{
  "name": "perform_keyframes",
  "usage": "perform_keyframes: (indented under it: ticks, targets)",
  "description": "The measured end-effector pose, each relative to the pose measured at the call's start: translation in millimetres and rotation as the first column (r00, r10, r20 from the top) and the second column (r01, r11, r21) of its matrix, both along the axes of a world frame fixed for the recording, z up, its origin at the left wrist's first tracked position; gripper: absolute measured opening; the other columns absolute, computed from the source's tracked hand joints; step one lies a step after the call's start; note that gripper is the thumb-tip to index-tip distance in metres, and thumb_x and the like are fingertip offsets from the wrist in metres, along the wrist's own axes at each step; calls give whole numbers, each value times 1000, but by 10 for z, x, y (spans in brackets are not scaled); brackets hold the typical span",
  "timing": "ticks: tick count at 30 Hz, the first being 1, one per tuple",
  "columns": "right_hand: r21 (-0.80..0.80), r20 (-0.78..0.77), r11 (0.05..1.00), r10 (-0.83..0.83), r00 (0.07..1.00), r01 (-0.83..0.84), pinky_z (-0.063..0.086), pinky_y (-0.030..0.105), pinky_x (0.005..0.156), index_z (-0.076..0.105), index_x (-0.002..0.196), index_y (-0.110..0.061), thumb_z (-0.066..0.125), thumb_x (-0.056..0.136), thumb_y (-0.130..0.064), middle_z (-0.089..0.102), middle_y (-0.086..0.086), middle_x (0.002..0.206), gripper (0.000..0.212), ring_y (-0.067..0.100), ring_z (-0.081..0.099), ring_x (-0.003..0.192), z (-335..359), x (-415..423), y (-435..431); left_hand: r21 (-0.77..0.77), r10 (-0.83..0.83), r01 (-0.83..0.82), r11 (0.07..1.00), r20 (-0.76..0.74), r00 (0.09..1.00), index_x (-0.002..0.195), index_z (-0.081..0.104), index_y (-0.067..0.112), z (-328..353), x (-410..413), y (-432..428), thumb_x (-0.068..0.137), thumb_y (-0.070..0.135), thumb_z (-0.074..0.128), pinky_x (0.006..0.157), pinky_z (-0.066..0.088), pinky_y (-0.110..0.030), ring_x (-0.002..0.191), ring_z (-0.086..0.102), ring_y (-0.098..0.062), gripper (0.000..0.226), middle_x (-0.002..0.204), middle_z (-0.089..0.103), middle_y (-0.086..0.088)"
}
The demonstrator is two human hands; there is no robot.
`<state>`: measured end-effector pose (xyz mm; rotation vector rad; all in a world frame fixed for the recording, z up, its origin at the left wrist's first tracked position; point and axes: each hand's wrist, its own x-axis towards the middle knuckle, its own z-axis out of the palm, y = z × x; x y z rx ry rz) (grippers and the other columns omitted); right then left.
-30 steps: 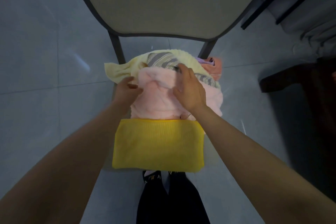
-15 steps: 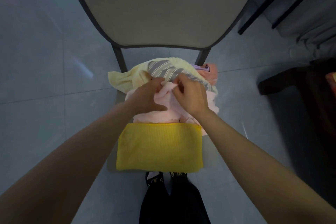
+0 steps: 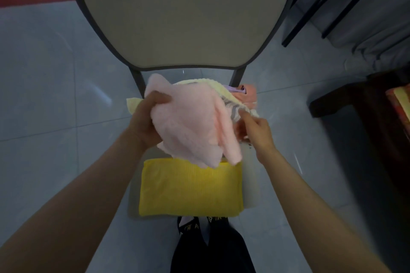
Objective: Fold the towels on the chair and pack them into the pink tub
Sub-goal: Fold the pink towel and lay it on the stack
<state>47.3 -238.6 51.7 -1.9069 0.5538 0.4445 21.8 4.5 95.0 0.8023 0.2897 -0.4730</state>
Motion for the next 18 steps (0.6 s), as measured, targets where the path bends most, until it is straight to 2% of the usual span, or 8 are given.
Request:
perform_keyframes:
  ticks: [3, 5, 6, 9, 12, 13, 15, 18]
  targets:
    - [143, -375, 965, 259, 890, -220, 47, 31, 76, 75, 70, -11, 24, 89, -72, 75, 7, 76, 81, 17, 69, 71, 14, -187, -64, -105, 62, -48, 993, 140, 988, 91, 74, 17, 136, 60, -50, 48, 34, 82, 71, 57, -39, 84, 68, -26, 47, 89, 71, -7]
    - [312, -397, 903, 407, 822, -297, 48, 34, 83, 77, 78, -19, 14, 84, -78, 76, 2, 89, 86, 13, 71, 85, 1, -240, -2, -145, 63, -36, 989, 188, 980, 99, 71, 17, 176, 103, -96, 51, 33, 82, 75, 56, -41, 88, 67, -27, 52, 94, 70, -8]
    - [407, -363, 879, 404, 840, -247, 49, 35, 83, 76, 85, -22, 14, 84, -77, 76, 0, 93, 83, 13, 71, 88, 11, -225, 50, -151, 48, -19, 988, 192, 980, 101, 71, 16, 181, 116, -119, 50, 32, 83, 76, 56, -42, 89, 67, -28, 54, 96, 70, -9]
    - [620, -259, 784, 171, 951, 28, 51, 28, 67, 69, 91, -18, 25, 90, -68, 72, 1, 79, 67, 13, 67, 74, 104, -56, 201, -73, -26, 36, 997, 137, 990, 100, 71, 13, 146, 117, -155, 48, 24, 87, 71, 57, -43, 90, 69, -29, 56, 95, 71, -11]
    - [380, -165, 922, 140, 976, -68, 53, 25, 64, 66, 92, -14, 59, 89, -43, 63, 6, 81, 30, 16, 58, 75, 179, 125, 251, 73, -77, 71, 995, 89, 993, 105, 68, 14, 93, 103, -70, 53, 13, 84, 73, 57, -44, 98, 67, -30, 55, 103, 70, -12]
    - [294, -148, 946, 190, 971, -140, 52, 25, 65, 66, 92, -12, 62, 89, -35, 63, 7, 85, 23, 17, 57, 77, 191, 169, 241, 87, -57, 51, 995, 63, 996, 103, 72, 16, 69, 99, -13, 48, 19, 90, 74, 57, -43, 99, 67, -29, 58, 105, 71, -11]
    - [325, -129, 940, 154, 980, -105, 52, 22, 62, 65, 103, -11, 60, 91, -29, 65, 6, 89, 22, 15, 57, 74, 256, 246, 231, 72, 7, -9, 997, 17, 1000, 98, 76, 21, 42, 91, 105, 42, 43, 91, 74, 58, -40, 99, 68, -24, 62, 107, 71, -7]
    - [571, -127, 803, -115, 985, 168, 53, 21, 57, 57, 110, -14, 54, 94, -31, 61, 0, 83, 24, 10, 58, 68, 401, 386, 146, 70, 103, -107, 992, 59, 993, 121, 64, 21, 68, 151, 212, 80, 59, 54, 88, 54, -41, 117, 60, -23, 56, 125, 64, -5]
